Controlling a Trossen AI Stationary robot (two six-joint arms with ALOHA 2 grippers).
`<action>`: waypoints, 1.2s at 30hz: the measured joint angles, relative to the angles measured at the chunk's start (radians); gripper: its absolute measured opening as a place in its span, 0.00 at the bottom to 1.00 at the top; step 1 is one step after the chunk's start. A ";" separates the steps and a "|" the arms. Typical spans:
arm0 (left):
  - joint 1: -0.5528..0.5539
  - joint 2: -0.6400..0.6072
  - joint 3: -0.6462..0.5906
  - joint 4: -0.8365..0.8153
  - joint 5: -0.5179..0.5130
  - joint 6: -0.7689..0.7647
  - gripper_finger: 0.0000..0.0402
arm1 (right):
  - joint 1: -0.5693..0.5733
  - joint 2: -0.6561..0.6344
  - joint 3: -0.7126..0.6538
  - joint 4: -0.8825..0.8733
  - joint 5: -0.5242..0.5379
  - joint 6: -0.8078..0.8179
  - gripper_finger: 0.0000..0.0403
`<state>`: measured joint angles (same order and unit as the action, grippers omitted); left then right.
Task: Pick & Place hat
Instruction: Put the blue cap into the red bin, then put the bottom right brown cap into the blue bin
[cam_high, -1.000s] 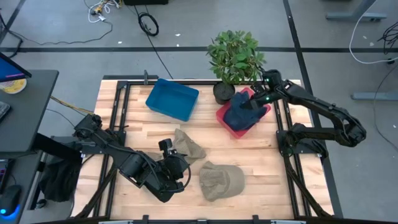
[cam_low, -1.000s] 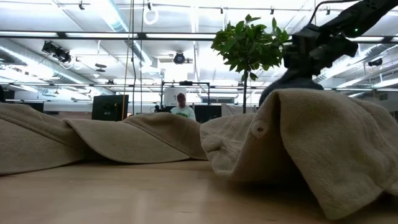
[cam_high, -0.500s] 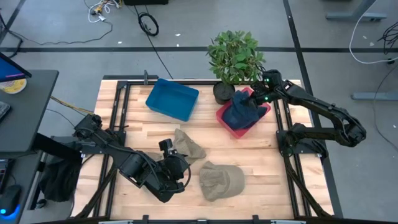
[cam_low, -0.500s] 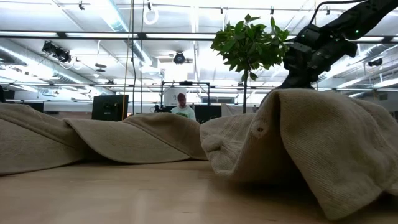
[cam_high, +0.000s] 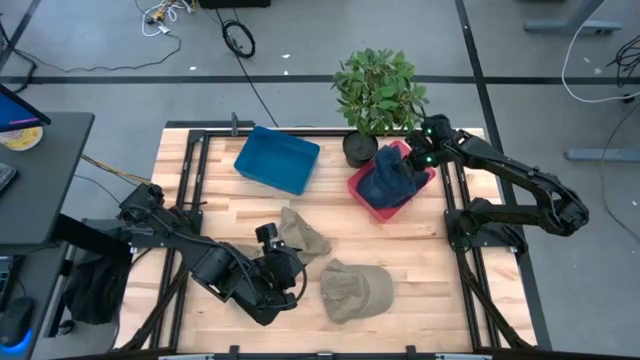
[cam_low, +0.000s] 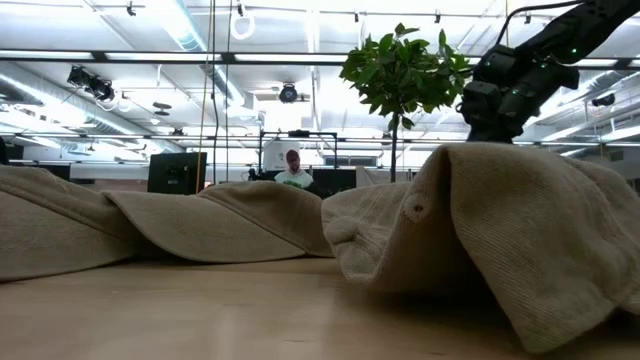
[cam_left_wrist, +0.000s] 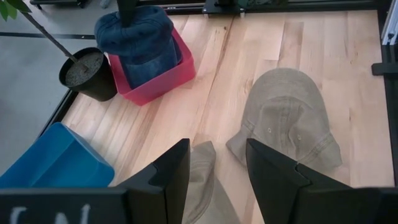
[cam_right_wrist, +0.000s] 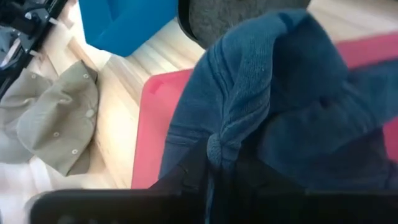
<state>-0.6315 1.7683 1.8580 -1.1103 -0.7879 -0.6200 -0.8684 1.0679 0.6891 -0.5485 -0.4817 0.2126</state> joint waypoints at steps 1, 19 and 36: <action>0.000 0.000 0.000 0.000 0.000 0.000 0.40 | 0.000 0.000 0.000 -0.008 -0.005 0.009 0.13; 0.000 0.000 0.000 -0.011 0.000 -0.005 0.40 | -0.003 -0.119 0.029 -0.055 0.093 0.146 0.70; 0.098 0.000 0.000 -0.046 0.210 0.089 0.40 | 0.040 -0.437 0.069 -0.283 -0.016 0.269 0.58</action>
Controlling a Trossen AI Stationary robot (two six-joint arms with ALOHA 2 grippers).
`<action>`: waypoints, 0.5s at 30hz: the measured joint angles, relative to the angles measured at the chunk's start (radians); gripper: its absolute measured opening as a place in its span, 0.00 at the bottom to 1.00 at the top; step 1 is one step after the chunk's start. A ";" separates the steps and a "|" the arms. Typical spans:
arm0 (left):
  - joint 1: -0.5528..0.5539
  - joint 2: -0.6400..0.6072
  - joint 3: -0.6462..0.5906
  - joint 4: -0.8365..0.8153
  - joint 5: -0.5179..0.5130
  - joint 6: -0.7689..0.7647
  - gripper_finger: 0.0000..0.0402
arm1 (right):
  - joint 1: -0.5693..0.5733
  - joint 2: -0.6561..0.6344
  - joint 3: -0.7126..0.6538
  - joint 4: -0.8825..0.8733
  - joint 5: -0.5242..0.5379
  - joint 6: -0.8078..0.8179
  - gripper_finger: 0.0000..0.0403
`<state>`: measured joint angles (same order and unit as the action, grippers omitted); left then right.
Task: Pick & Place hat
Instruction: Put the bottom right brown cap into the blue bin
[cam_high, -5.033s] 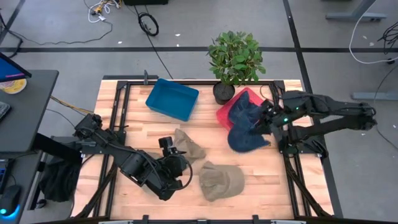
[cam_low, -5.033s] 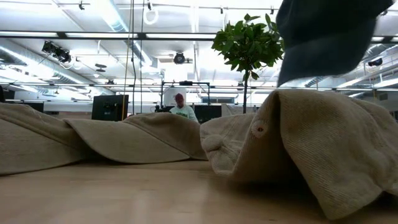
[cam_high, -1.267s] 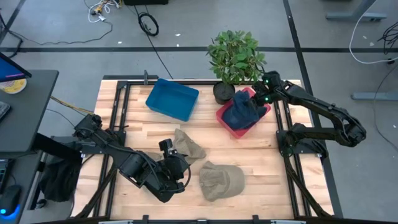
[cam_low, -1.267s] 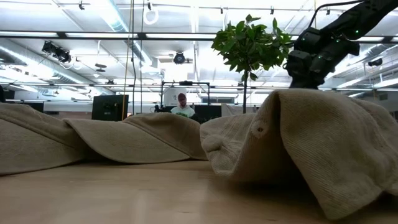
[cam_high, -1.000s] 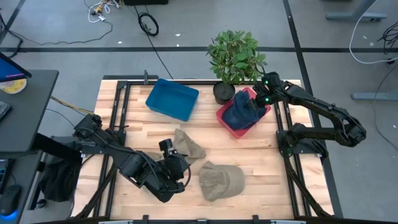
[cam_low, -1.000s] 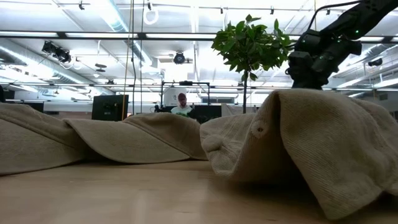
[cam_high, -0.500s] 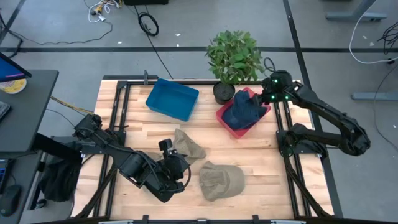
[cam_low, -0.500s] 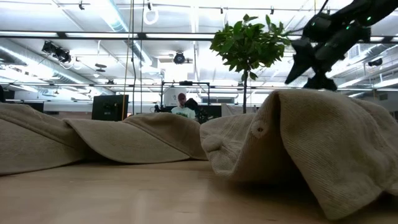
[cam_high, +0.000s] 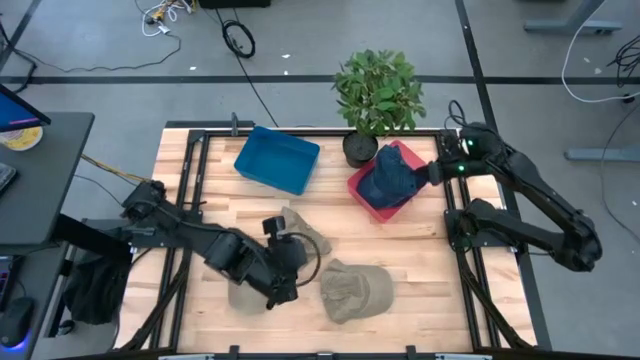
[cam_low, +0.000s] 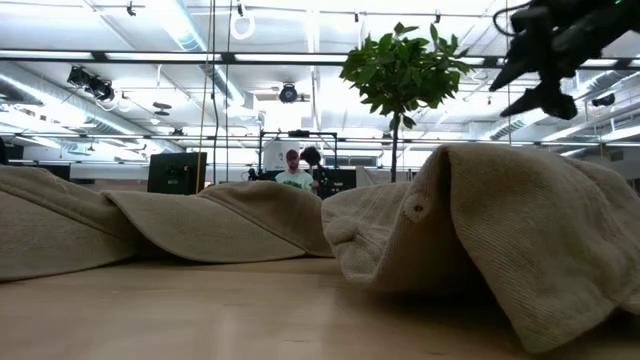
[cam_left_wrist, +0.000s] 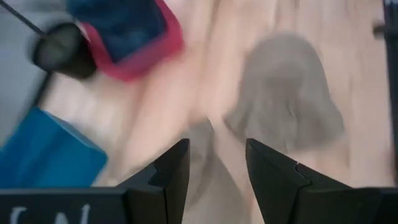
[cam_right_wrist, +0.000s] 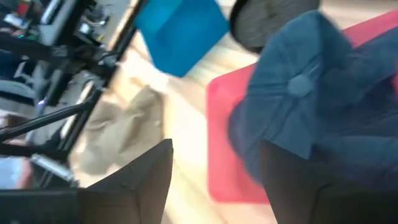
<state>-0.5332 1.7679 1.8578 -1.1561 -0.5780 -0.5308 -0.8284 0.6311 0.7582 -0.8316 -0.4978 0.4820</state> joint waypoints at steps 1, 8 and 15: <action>0.017 0.000 0.000 -0.013 0.050 0.015 0.40 | 0.010 -0.018 0.000 -0.004 -0.004 0.011 0.57; 0.125 0.000 0.000 -0.157 0.338 0.077 0.40 | 0.120 -0.171 0.000 0.061 -0.100 0.108 0.54; 0.235 0.000 0.000 -0.299 0.509 0.147 0.40 | 0.237 -0.247 0.000 0.228 -0.068 0.242 0.54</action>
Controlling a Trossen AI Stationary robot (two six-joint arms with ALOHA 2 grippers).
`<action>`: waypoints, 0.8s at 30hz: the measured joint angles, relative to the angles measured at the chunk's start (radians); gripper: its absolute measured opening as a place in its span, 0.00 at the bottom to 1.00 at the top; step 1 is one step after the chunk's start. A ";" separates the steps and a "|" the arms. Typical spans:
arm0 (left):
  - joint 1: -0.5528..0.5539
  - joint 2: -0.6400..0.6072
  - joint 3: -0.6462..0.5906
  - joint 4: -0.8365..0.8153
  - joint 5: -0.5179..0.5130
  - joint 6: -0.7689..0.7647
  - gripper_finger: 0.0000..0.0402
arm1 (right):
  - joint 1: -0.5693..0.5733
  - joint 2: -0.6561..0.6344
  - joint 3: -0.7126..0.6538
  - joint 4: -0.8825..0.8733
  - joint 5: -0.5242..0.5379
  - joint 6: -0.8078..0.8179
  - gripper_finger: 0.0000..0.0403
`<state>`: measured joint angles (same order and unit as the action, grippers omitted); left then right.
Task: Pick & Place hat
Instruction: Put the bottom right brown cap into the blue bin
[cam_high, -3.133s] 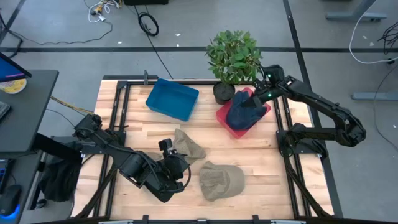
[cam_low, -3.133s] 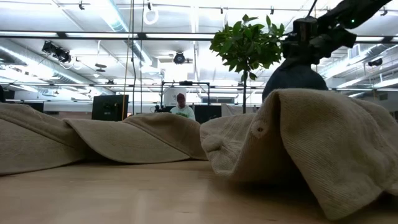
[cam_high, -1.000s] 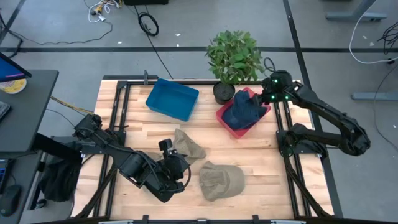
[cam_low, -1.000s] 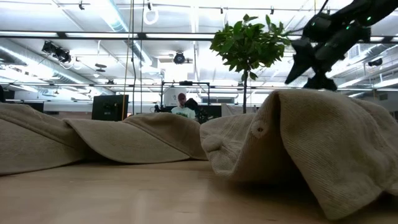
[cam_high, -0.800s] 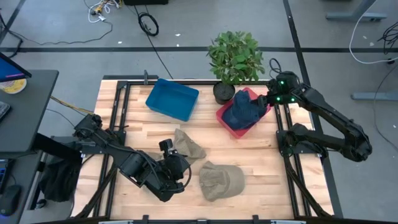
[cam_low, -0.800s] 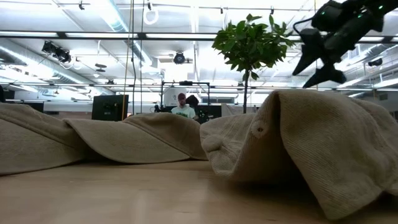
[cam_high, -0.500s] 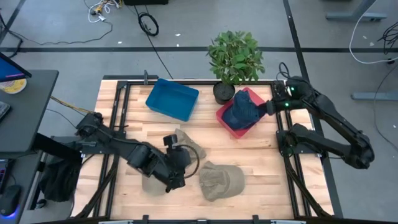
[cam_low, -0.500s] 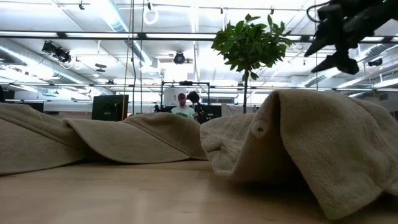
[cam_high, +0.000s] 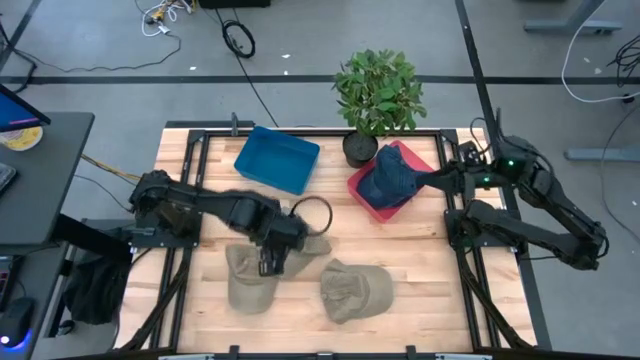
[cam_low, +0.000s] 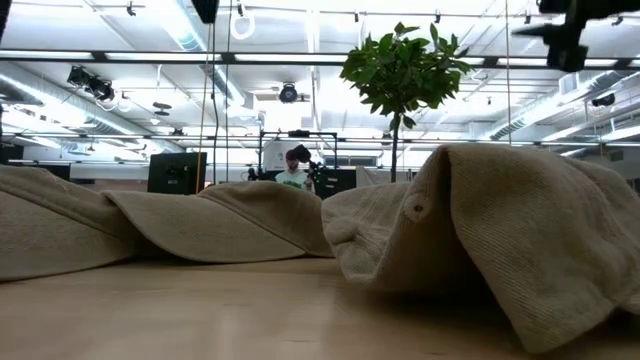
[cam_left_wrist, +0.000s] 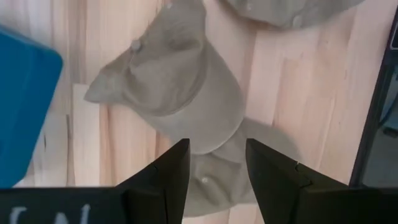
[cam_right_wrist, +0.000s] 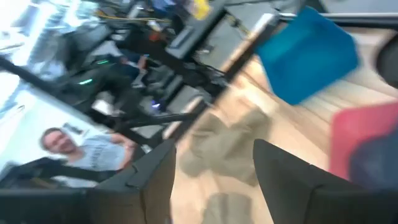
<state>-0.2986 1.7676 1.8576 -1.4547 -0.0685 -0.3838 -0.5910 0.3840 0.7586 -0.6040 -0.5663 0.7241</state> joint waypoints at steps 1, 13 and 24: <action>0.018 0.000 0.000 -0.013 0.016 0.023 0.40 | 0.019 -0.002 0.000 0.022 0.000 0.001 0.54; 0.304 0.000 0.000 -0.109 0.254 0.174 0.40 | 0.246 -0.004 -0.026 0.170 0.036 0.074 0.54; 0.329 0.000 0.000 -0.067 0.264 0.265 0.40 | 0.551 0.041 -0.349 0.634 0.217 0.296 0.57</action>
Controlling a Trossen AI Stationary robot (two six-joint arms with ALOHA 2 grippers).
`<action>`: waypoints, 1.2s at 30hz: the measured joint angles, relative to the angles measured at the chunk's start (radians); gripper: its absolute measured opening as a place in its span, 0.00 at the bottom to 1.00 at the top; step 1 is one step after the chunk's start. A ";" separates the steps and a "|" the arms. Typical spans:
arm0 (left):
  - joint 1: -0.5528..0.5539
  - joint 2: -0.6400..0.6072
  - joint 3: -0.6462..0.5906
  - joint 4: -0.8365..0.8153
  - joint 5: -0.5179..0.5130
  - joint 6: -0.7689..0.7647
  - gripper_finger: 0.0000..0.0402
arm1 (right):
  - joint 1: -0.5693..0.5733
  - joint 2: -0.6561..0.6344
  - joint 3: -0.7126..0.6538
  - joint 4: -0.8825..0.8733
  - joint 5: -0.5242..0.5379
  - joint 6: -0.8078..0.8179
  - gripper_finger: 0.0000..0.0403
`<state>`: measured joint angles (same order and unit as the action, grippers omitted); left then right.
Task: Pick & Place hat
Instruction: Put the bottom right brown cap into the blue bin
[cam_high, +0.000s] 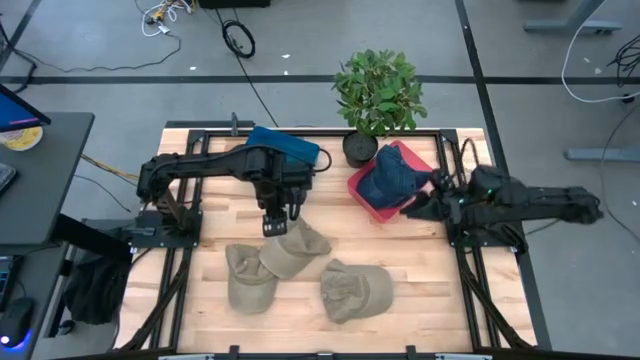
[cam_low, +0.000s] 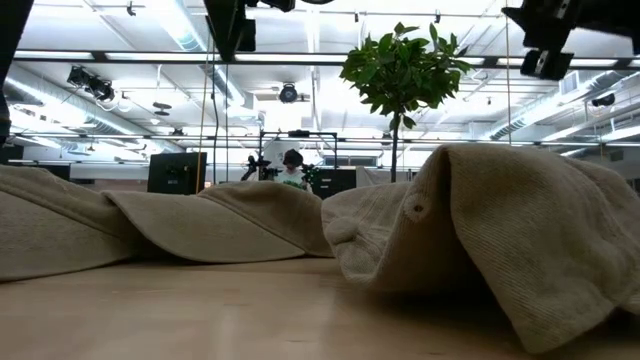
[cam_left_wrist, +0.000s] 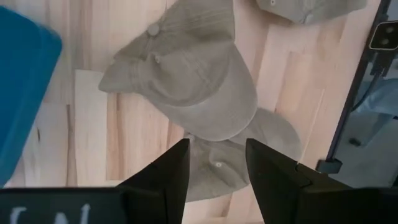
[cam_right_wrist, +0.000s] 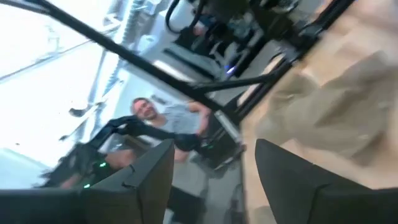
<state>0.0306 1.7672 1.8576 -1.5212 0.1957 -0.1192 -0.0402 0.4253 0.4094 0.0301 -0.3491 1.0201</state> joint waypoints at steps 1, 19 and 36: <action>0.003 0.000 0.000 0.001 0.012 0.000 0.40 | 0.039 0.020 -0.024 0.060 0.031 0.014 0.57; -0.021 0.000 0.000 0.193 0.174 0.094 0.30 | 0.470 0.354 -0.029 0.193 0.483 0.181 0.57; -0.129 0.000 0.000 0.360 0.088 0.065 0.29 | 0.730 0.480 -0.029 -0.161 0.412 0.843 0.57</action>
<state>-0.0985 1.7672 1.8573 -1.1608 0.2840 -0.0538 0.6900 0.9054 0.3805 -0.1311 0.0630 1.8627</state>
